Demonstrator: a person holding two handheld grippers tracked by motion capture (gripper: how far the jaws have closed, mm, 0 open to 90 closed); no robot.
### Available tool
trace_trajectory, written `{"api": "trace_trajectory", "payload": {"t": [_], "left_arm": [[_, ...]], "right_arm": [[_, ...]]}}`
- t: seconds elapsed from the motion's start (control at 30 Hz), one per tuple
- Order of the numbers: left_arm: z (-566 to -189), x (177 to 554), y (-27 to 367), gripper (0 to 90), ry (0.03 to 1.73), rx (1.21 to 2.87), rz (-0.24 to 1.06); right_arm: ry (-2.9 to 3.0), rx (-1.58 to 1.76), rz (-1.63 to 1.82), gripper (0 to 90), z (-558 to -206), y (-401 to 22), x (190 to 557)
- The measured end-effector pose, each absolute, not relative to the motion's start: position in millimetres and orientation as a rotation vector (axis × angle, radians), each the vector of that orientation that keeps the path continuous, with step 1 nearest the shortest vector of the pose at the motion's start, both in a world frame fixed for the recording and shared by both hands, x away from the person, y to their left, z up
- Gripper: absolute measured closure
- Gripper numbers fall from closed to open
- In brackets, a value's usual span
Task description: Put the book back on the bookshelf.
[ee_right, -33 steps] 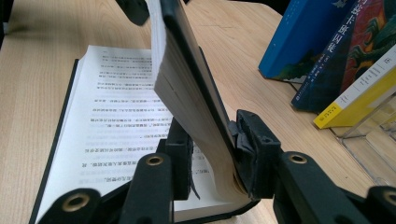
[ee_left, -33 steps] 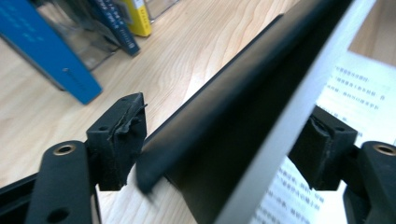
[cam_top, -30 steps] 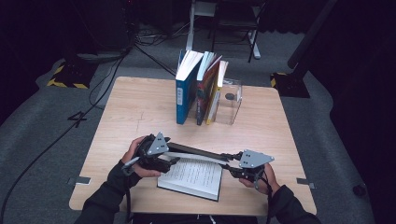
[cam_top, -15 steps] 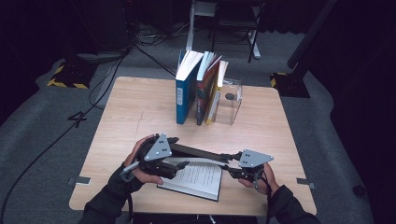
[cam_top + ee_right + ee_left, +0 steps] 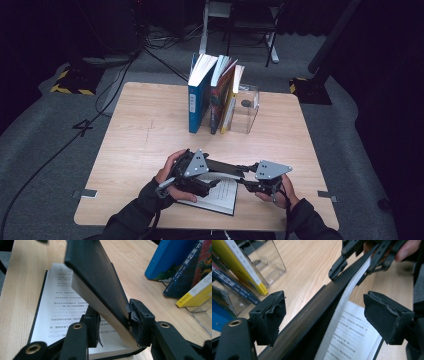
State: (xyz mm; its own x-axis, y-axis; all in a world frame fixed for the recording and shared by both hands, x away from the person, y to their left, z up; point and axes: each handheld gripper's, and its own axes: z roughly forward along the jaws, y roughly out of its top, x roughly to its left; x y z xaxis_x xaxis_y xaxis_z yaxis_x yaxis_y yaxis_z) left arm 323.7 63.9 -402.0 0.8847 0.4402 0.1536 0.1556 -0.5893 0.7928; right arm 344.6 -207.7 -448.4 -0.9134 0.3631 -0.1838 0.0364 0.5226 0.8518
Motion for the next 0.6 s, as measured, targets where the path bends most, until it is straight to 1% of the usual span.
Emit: {"api": "trace_trajectory", "payload": {"t": [0.13,0.2,0.23,0.3,0.37,0.43,0.47,0.53,0.57,0.6], "left_arm": [[-410,326,60,20.3,0.444,2.247,0.443],[-412,325,58,20.9,0.441,2.261,0.491],[-412,324,58,22.8,0.439,2.277,0.52],[-413,323,57,24.3,0.436,2.287,0.539],[-414,323,56,29.2,0.444,2.296,0.576],[-415,322,56,32.2,0.448,2.319,0.6],[-417,323,55,36.6,0.448,2.336,0.616],[-417,323,56,42.3,0.448,2.334,0.607],[-418,324,57,42.3,0.45,2.332,0.598],[-418,325,57,44.7,0.441,2.332,0.602]], "right_arm": [[2.436,0.334,1.35,60.7,-449,-208,345],[2.433,0.341,1.356,60.4,-449,-208,346],[2.433,0.346,1.358,60.3,-449,-208,346],[2.434,0.345,1.351,60.0,-449,-208,346],[2.434,0.353,1.351,59.4,-449,-208,346],[2.431,0.361,1.345,59.1,-449,-208,346],[2.425,0.375,1.34,58.6,-450,-208,346],[2.419,0.385,1.327,58.1,-450,-208,347],[2.419,0.385,1.327,58.1,-450,-208,347],[2.414,0.389,1.321,57.9,-450,-208,347]]}}
